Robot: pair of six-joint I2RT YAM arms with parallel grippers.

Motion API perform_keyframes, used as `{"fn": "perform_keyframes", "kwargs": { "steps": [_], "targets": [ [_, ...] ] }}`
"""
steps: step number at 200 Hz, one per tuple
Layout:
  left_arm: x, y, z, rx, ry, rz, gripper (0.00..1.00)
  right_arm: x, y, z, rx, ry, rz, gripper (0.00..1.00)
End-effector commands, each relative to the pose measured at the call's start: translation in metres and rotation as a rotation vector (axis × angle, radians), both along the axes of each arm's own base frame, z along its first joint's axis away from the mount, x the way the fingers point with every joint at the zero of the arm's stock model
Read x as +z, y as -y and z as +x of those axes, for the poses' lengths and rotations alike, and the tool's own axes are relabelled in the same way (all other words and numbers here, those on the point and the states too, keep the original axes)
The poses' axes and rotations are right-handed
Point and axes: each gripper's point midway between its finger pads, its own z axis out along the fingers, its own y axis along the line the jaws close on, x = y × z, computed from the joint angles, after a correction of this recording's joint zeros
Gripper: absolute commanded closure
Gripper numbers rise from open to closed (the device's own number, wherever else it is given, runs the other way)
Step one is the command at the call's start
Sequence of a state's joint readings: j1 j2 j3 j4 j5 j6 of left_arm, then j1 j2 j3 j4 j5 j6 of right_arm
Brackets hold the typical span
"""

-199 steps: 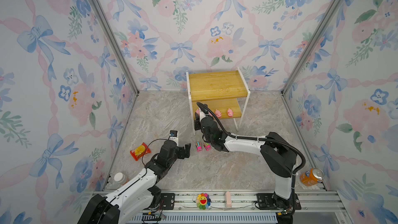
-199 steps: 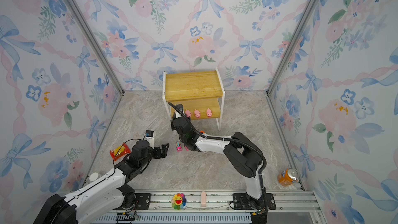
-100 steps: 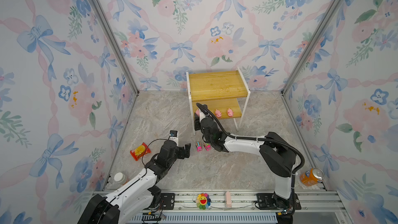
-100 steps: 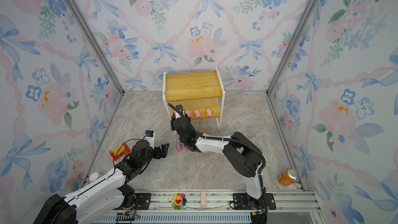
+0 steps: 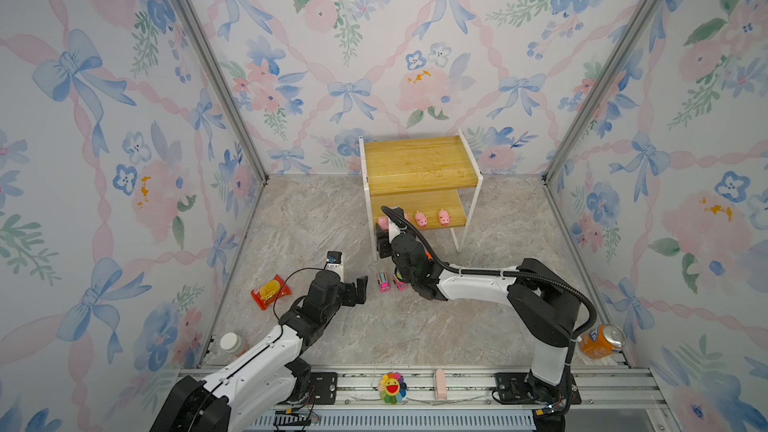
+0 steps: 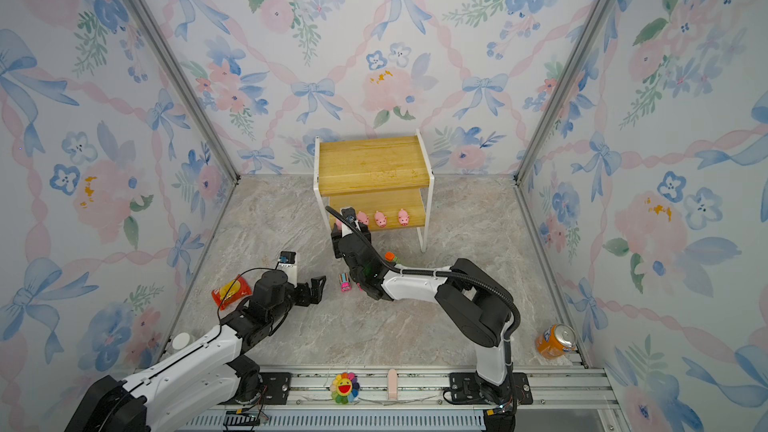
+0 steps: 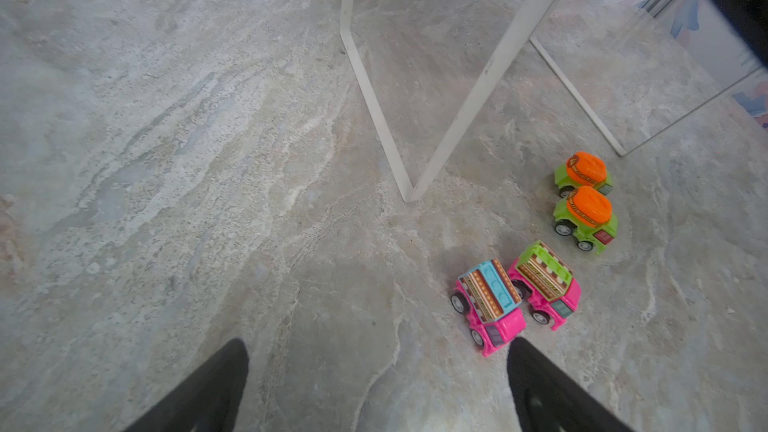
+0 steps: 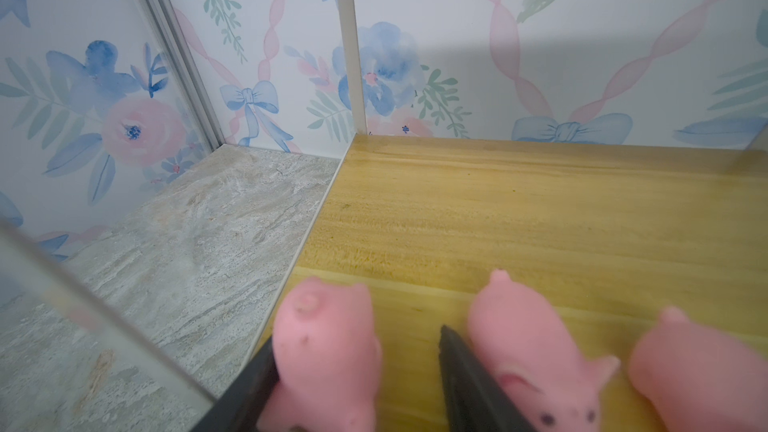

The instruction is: Place and organize the plastic toys onto the shelf

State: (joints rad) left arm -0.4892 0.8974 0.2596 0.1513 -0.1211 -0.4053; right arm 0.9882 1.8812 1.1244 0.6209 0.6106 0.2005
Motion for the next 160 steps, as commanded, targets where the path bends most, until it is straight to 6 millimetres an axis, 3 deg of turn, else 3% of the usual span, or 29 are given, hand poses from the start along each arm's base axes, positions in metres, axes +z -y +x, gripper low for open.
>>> {"fn": "perform_keyframes", "kwargs": {
  "steps": [1,46,85,89,108,160],
  "targets": [
    [-0.003,-0.001,-0.002,0.000,-0.006,-0.008,0.02,-0.011,0.008,-0.017,0.013,-0.027,-0.050,0.38],
    [-0.003,-0.001,-0.002,-0.002,-0.005,-0.009,0.02,-0.013,0.024,-0.060,0.065,-0.025,-0.092,0.34],
    [-0.005,0.001,-0.002,-0.010,-0.013,-0.009,0.02,-0.026,0.032,-0.070,0.087,-0.057,-0.147,0.36],
    [-0.005,0.001,-0.002,-0.010,-0.015,-0.009,0.02,-0.017,0.034,-0.071,0.089,-0.047,-0.131,0.36],
    [-0.004,0.000,-0.002,-0.009,-0.008,-0.013,0.02,-0.018,0.046,-0.076,0.086,-0.072,-0.151,0.35],
    [-0.003,-0.001,-0.002,0.000,-0.004,-0.014,0.02,-0.062,0.049,-0.093,0.237,-0.223,-0.172,0.32]
  ]
}}
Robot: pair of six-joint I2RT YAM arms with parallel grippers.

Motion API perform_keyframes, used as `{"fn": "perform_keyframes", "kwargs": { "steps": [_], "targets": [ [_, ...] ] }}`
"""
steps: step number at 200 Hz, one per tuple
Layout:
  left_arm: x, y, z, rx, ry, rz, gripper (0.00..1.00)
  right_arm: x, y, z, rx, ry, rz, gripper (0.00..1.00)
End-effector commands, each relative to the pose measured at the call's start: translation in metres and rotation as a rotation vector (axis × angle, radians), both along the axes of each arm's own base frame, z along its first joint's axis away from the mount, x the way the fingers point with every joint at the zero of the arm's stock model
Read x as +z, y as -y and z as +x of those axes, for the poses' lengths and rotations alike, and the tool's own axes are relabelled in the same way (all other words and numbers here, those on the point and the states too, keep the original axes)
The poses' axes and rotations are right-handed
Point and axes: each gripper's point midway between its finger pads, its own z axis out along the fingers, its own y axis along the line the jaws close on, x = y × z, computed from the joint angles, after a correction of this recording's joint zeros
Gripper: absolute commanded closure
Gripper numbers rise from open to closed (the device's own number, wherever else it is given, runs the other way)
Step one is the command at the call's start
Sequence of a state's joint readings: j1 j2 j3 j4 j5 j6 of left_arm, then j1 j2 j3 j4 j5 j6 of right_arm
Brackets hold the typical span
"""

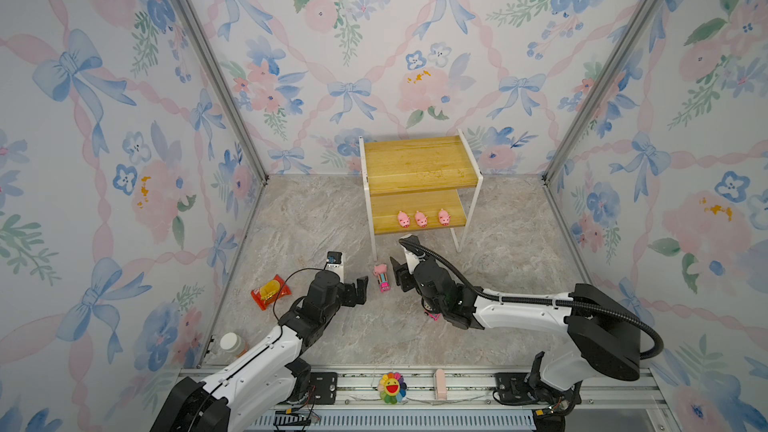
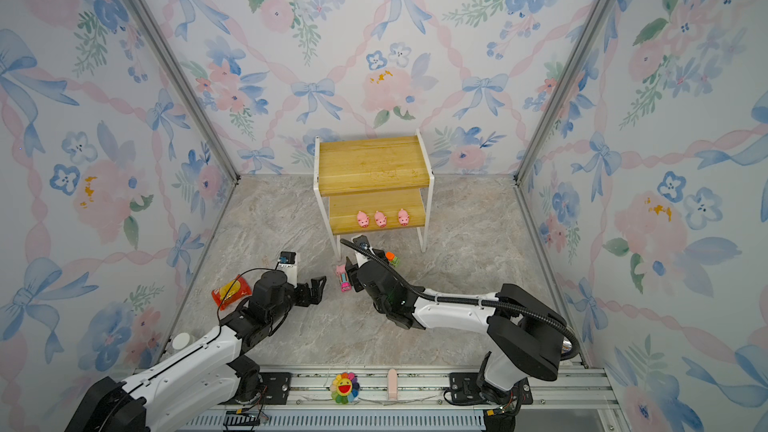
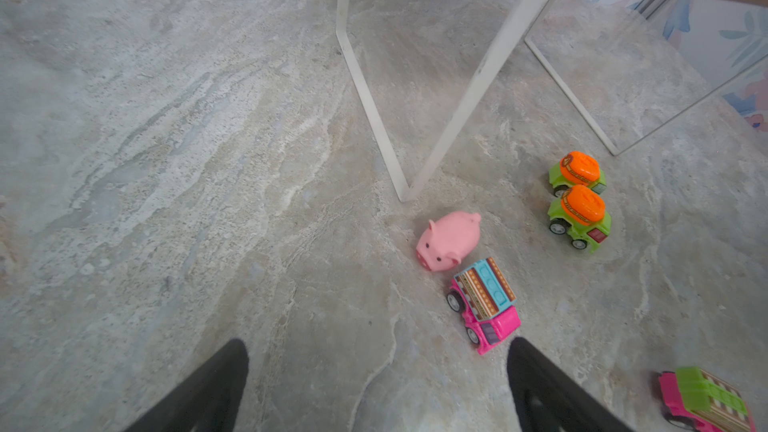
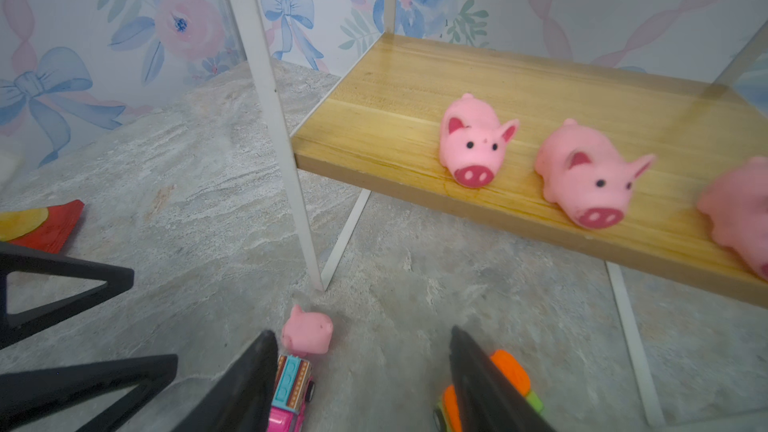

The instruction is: Place and organize the plastic toys onto the shelf

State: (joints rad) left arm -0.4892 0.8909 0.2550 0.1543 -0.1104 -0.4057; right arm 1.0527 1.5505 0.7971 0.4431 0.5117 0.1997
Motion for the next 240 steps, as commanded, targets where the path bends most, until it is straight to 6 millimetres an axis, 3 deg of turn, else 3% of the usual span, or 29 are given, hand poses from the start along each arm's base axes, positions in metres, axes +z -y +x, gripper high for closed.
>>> {"fn": "perform_keyframes", "kwargs": {
  "steps": [1,79,150,179,240],
  "targets": [
    [-0.003,-0.003,-0.001,0.009,-0.006,-0.006,0.02,-0.037,0.002,-0.011,0.075,-0.109,-0.043,0.32],
    [-0.009,-0.001,0.000,0.007,-0.043,0.003,0.02,-0.084,-0.022,-0.013,0.190,-0.190,-0.014,0.36],
    [-0.003,-0.008,0.000,0.047,-0.021,-0.003,0.02,-0.079,-0.073,-0.047,0.459,-0.244,0.116,0.51],
    [0.000,-0.010,-0.001,0.053,-0.010,-0.009,0.02,-0.090,-0.091,-0.056,0.533,-0.320,0.121,0.58],
    [-0.001,-0.010,-0.001,0.056,-0.013,-0.007,0.02,-0.121,-0.098,-0.049,0.497,-0.406,0.127,0.64]
  ]
}}
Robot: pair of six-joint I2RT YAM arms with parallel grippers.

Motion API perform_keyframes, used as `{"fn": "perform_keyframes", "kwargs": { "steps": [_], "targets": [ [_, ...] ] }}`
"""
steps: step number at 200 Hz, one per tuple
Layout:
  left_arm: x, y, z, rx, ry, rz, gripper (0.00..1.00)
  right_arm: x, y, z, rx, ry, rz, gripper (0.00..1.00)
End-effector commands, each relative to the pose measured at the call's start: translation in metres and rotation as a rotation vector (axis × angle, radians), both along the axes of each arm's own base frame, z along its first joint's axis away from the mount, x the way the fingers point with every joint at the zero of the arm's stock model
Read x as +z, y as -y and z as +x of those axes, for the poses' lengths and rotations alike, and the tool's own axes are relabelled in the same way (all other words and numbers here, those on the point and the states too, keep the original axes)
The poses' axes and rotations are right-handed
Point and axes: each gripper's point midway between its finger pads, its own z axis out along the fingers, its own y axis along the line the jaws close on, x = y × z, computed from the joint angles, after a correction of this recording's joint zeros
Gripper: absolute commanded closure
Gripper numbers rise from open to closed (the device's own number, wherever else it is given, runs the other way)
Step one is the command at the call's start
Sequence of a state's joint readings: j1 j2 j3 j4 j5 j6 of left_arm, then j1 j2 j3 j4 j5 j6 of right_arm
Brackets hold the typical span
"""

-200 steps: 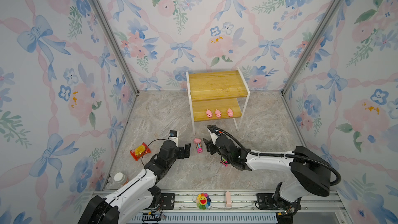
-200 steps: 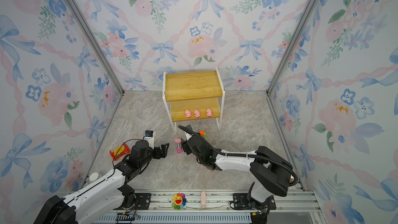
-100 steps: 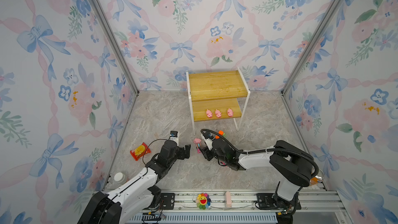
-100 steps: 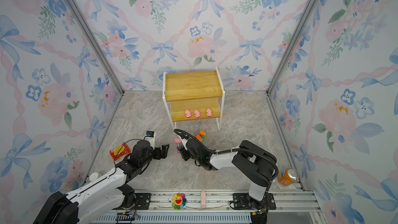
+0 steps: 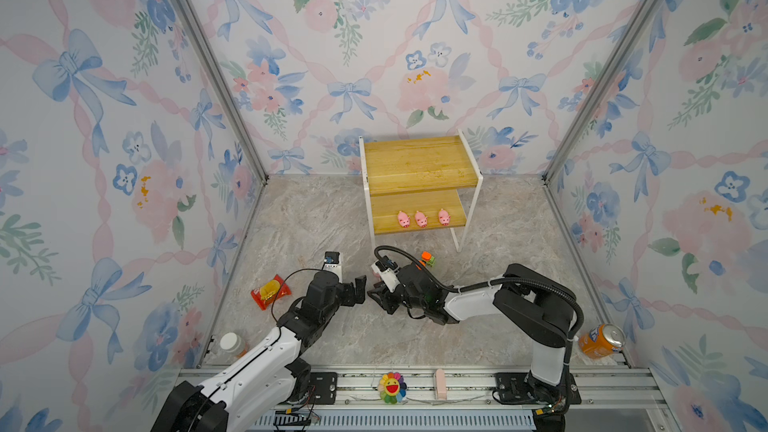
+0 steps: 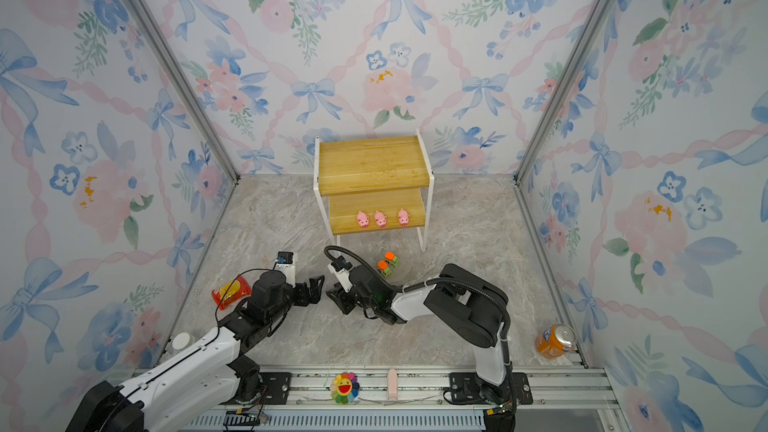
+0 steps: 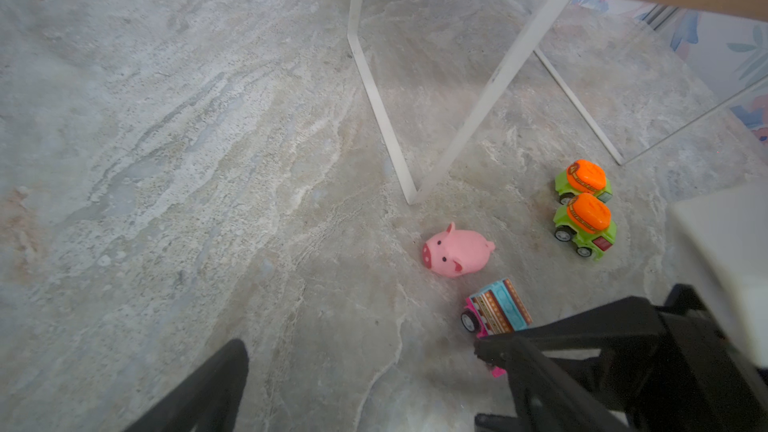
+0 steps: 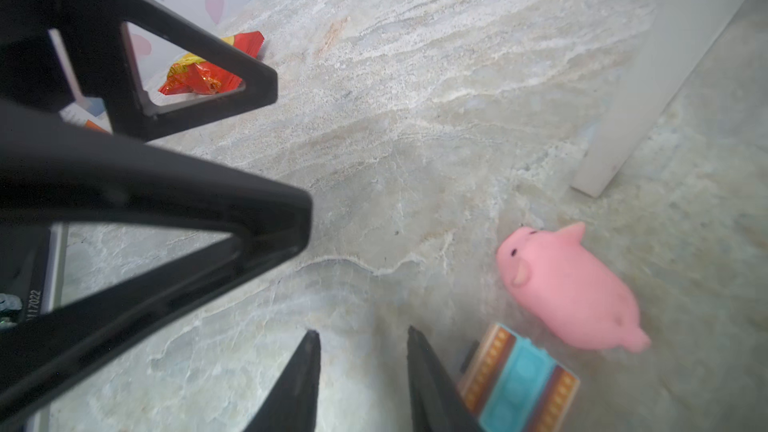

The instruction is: Place and organize the plastic toys onto the shelf

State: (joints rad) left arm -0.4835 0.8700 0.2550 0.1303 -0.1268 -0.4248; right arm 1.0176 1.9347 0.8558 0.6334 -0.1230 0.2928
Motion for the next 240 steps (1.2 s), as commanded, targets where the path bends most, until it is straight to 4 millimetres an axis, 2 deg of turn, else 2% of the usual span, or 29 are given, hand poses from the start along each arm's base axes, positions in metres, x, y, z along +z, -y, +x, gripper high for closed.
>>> {"fn": "perform_keyframes", "kwargs": {
  "steps": [1,22,73,134,178,200,223,240],
  "targets": [
    [-0.002,-0.005,-0.001,0.026,-0.009,-0.002,0.02,-0.004,-0.008,0.001,-0.002,-0.043,0.026,0.64],
    [-0.002,-0.006,0.000,0.029,-0.009,-0.001,0.02,-0.012,-0.001,0.004,-0.028,-0.066,0.005,0.65],
    [-0.004,-0.006,0.000,0.029,-0.014,0.001,0.02,-0.023,0.039,0.019,-0.190,-0.029,-0.088,0.67],
    [-0.004,-0.006,0.000,0.027,-0.013,0.000,0.02,-0.019,0.071,0.045,-0.357,0.037,-0.149,0.67],
    [-0.006,-0.004,0.000,0.021,-0.021,0.003,0.02,-0.017,0.085,0.067,-0.452,0.044,-0.146,0.66],
    [-0.007,-0.004,0.000,0.016,-0.024,0.001,0.02,-0.019,0.086,0.074,-0.468,0.039,-0.152,0.65],
    [-0.007,-0.003,0.000,0.013,-0.024,0.001,0.02,-0.014,0.082,0.077,-0.465,0.052,-0.142,0.65],
    [-0.008,-0.002,0.001,0.010,-0.031,0.004,0.02,-0.006,0.078,0.070,-0.442,0.069,-0.143,0.65]
  ]
}}
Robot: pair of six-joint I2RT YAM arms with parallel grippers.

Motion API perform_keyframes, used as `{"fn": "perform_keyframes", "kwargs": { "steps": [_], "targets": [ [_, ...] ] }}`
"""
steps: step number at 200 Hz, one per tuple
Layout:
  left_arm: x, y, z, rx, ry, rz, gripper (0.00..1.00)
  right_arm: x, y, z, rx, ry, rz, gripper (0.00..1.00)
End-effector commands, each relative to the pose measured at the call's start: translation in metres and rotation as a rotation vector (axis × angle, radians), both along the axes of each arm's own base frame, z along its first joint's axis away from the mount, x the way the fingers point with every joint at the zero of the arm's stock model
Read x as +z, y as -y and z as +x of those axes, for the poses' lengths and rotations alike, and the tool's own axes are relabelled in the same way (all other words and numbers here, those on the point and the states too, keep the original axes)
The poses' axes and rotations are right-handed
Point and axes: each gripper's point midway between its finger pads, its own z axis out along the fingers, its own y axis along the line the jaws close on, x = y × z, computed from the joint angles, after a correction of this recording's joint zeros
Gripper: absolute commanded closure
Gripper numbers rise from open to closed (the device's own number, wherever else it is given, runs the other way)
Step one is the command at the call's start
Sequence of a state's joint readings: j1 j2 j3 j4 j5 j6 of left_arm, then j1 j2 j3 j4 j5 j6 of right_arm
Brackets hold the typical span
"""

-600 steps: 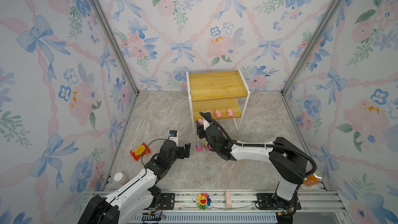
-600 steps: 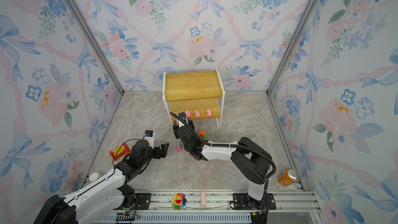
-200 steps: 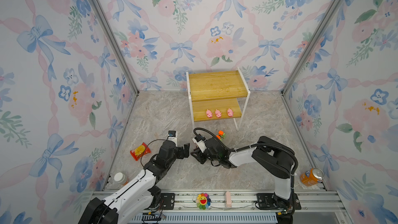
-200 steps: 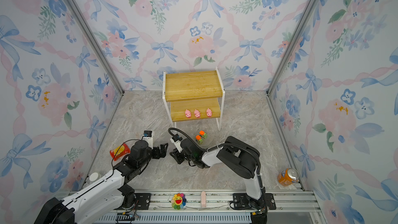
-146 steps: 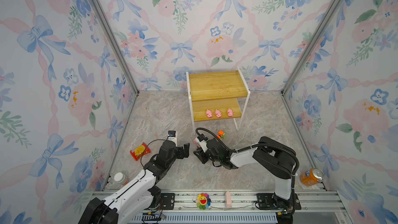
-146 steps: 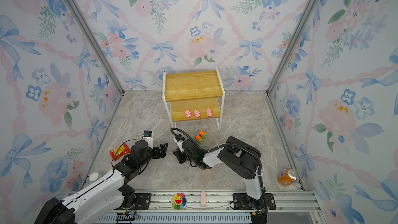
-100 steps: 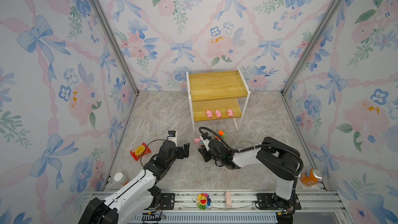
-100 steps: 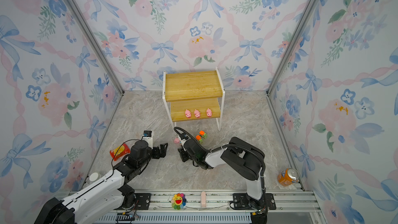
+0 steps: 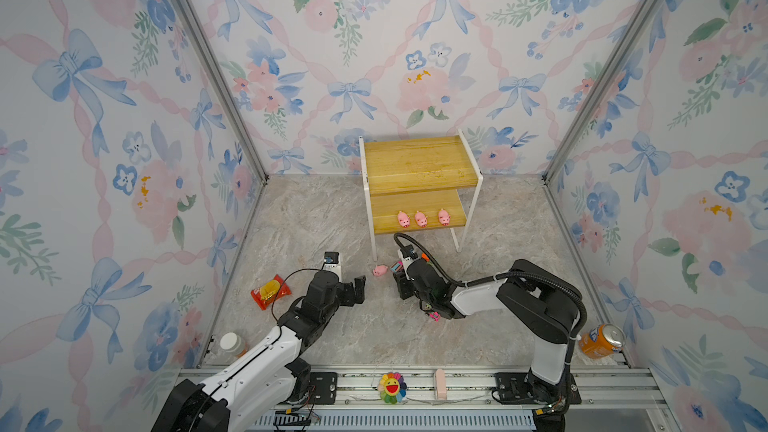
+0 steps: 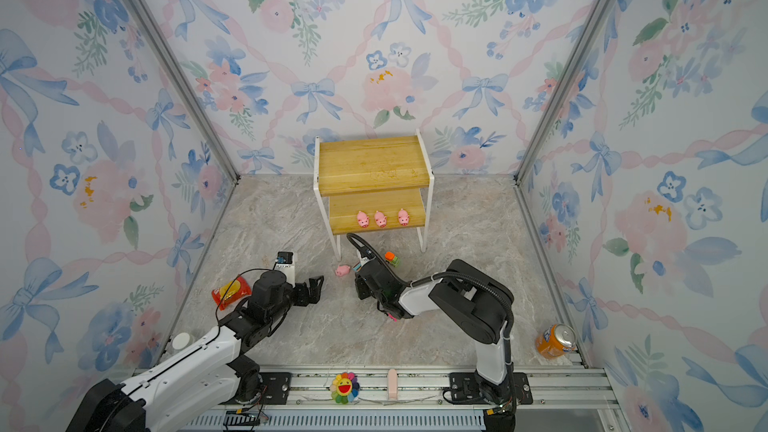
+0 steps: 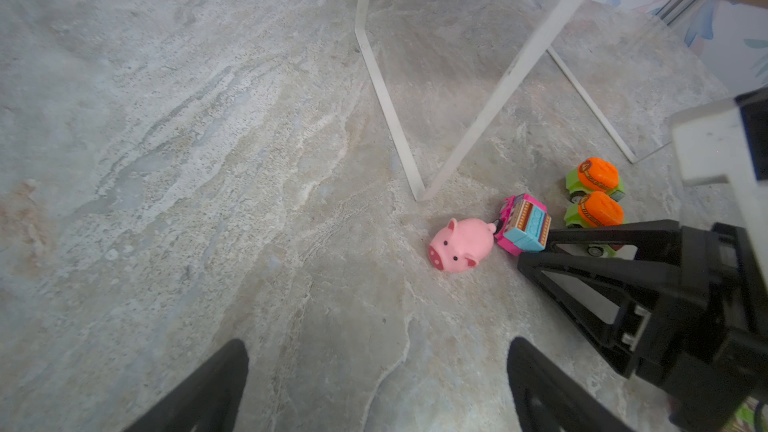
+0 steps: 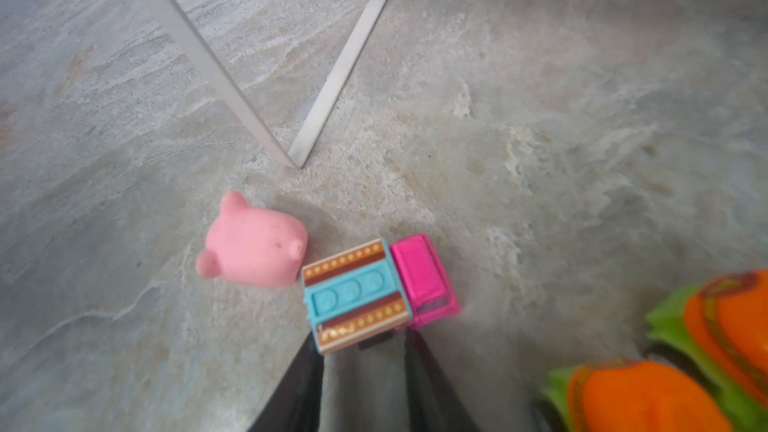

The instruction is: Place and organize the plastic toys onto the shelf

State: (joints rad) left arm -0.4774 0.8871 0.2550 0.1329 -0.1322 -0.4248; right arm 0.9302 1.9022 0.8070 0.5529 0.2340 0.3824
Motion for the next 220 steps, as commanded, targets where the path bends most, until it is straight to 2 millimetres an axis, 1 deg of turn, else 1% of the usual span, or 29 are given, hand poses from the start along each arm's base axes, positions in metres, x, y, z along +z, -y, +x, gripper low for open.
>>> {"fn": "perform_keyframes", "kwargs": {
  "steps": [1,15,41,56,76,99,115,136,156,174,220],
  "targets": [
    [-0.005,0.001,0.000,-0.001,-0.021,-0.004,0.02,0.013,-0.003,0.000,-0.004,0.022,-0.007,0.65],
    [-0.006,0.001,0.000,-0.001,-0.027,-0.002,0.02,0.022,-0.004,-0.008,0.011,0.048,-0.045,0.64],
    [-0.007,0.001,0.001,0.001,-0.033,0.001,0.02,0.038,-0.014,-0.028,0.071,0.084,-0.082,0.64],
    [-0.008,0.001,0.001,0.001,-0.034,0.001,0.02,0.043,-0.020,-0.038,0.099,0.104,-0.104,0.64],
    [-0.008,0.001,0.001,-0.001,-0.031,0.000,0.02,0.041,-0.027,-0.044,0.126,0.092,-0.107,0.63],
    [-0.009,0.003,0.003,-0.007,-0.037,0.003,0.02,0.034,-0.044,-0.047,0.183,0.054,-0.011,0.66],
    [-0.010,0.003,0.003,-0.008,-0.041,0.005,0.02,0.026,-0.050,-0.042,0.186,0.033,0.045,0.68],
    [-0.009,0.003,0.003,-0.008,-0.037,0.003,0.02,0.019,-0.051,-0.030,0.170,0.004,0.112,0.68],
    [-0.008,0.002,0.002,-0.006,-0.031,0.002,0.02,0.015,-0.049,-0.019,0.149,-0.011,0.157,0.63],
    [-0.008,0.002,0.002,-0.003,-0.029,0.002,0.02,0.012,-0.049,-0.012,0.134,-0.020,0.158,0.61],
    [-0.010,0.003,0.003,-0.007,-0.040,0.008,0.02,0.005,-0.043,0.005,0.079,-0.020,0.107,0.61]
  ]
}}
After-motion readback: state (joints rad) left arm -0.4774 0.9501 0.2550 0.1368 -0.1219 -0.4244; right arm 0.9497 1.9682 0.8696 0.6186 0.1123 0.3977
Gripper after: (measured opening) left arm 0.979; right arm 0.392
